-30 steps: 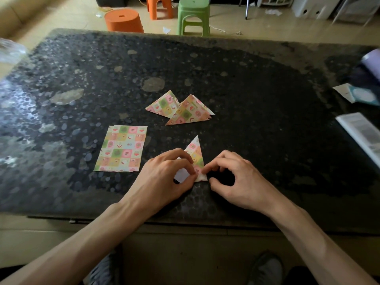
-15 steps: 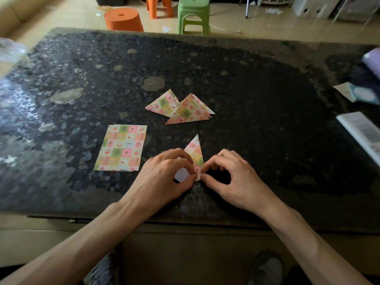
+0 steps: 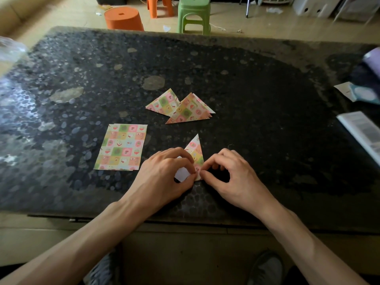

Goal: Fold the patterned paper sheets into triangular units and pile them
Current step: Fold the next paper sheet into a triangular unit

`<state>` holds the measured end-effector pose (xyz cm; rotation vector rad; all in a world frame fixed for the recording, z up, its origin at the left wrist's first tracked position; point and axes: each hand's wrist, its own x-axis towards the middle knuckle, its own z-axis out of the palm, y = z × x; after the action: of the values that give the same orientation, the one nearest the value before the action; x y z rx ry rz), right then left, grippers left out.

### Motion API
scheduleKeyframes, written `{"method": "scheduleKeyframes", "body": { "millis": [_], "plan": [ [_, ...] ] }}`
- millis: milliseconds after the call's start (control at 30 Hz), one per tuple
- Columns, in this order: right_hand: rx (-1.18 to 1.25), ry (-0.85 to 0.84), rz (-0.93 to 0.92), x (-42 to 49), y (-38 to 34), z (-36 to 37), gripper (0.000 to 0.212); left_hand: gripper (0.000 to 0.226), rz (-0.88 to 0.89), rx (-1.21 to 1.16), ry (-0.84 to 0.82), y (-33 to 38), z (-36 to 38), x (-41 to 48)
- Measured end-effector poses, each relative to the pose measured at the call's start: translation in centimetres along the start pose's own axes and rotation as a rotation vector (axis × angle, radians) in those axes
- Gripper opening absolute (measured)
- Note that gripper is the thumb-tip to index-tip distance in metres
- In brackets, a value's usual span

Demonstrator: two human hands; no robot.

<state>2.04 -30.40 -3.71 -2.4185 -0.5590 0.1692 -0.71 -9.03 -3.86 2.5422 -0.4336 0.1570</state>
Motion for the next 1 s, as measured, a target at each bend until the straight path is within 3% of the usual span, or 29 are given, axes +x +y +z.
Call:
{"method": "scheduleKeyframes", "body": {
  "millis": [233,533,733,1000],
  "plan": [
    [-0.002,0.023,-0.016,-0.02,0.05,0.18,0.008,0.020,0.009,0.025,0.015,-0.21,0.18,0.00],
    [-0.009,0.030,-0.030,0.02,0.15,0.41,0.012,0.045,-0.193,-0.005,0.046,-0.49,0.39,0.19],
    [0.007,-0.005,-0.016,0.09,0.10,0.12,0.014,0.045,-0.209,0.005,0.050,-0.56,0.42,0.03],
    [0.018,-0.003,-0.007,0.04,-0.02,0.22,0.007,0.024,-0.225,-0.016,0.058,-1.00,0.27,0.01]
  ]
}}
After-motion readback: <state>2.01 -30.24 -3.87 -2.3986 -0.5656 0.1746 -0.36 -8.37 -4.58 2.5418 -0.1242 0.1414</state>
